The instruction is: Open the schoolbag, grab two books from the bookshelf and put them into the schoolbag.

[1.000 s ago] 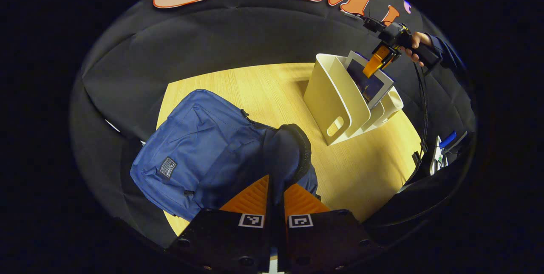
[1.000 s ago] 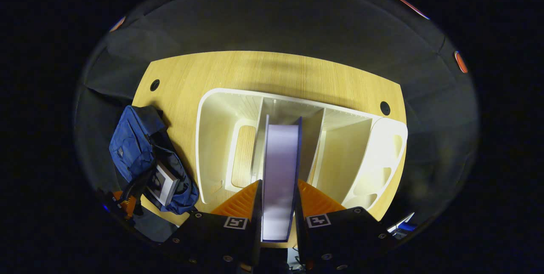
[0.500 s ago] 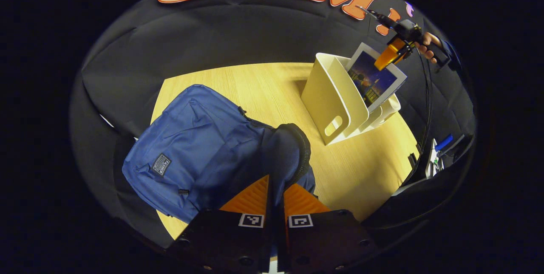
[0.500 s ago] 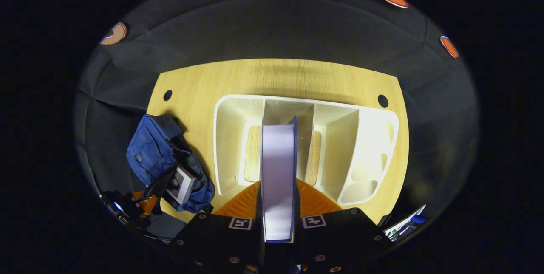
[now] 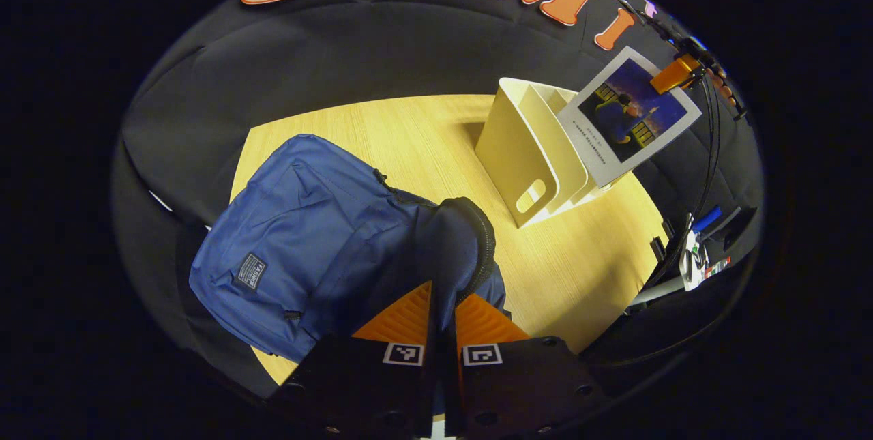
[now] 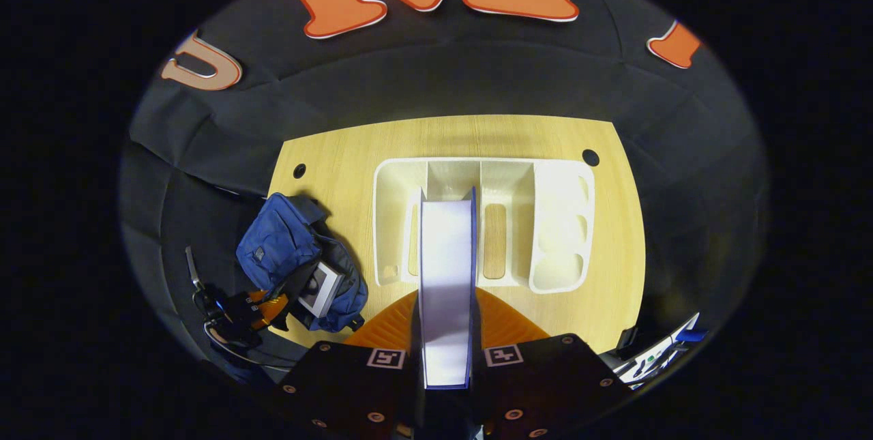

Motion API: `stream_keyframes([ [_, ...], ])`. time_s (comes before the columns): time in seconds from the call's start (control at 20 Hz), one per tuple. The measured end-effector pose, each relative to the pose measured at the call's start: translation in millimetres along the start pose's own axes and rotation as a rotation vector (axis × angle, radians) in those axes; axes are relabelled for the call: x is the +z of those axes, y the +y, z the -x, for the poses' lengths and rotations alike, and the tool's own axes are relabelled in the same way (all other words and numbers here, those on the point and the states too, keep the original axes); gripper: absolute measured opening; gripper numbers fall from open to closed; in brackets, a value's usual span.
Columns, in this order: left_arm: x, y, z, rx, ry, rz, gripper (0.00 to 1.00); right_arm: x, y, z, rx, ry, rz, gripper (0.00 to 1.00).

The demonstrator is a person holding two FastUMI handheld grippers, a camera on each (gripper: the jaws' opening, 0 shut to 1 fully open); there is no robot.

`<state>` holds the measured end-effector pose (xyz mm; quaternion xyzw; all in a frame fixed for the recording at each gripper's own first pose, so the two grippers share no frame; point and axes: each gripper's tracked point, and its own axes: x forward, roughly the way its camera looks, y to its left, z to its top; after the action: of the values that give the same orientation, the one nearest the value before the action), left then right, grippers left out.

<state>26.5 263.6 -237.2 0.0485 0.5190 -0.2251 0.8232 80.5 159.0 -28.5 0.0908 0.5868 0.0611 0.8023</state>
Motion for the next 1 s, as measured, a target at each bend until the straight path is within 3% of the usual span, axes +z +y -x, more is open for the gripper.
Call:
stream_keyframes([
  [0.4,0,-1,-1,-0.007,0.022,-0.071,0.07,-40,24,11,0.082,-0.016,-0.056,0.28],
  [0.75,7,-2,10,0.008,0.033,-0.122,0.07,-81,56,-10,0.228,-0.019,-0.144,0.27],
  [0.85,8,-2,14,0.005,0.034,-0.137,0.07,-85,54,-21,0.223,-0.05,-0.177,0.27],
  [0.9,10,-3,17,0.004,0.035,-0.145,0.07,-91,51,-28,0.222,-0.057,-0.194,0.17],
  [0.95,11,-2,20,0.008,0.034,-0.155,0.07,-98,55,-34,0.245,-0.055,-0.228,0.26],
  [1.0,11,0,24,0.015,0.037,-0.164,0.07,-102,56,-40,0.246,-0.059,-0.251,0.26],
])
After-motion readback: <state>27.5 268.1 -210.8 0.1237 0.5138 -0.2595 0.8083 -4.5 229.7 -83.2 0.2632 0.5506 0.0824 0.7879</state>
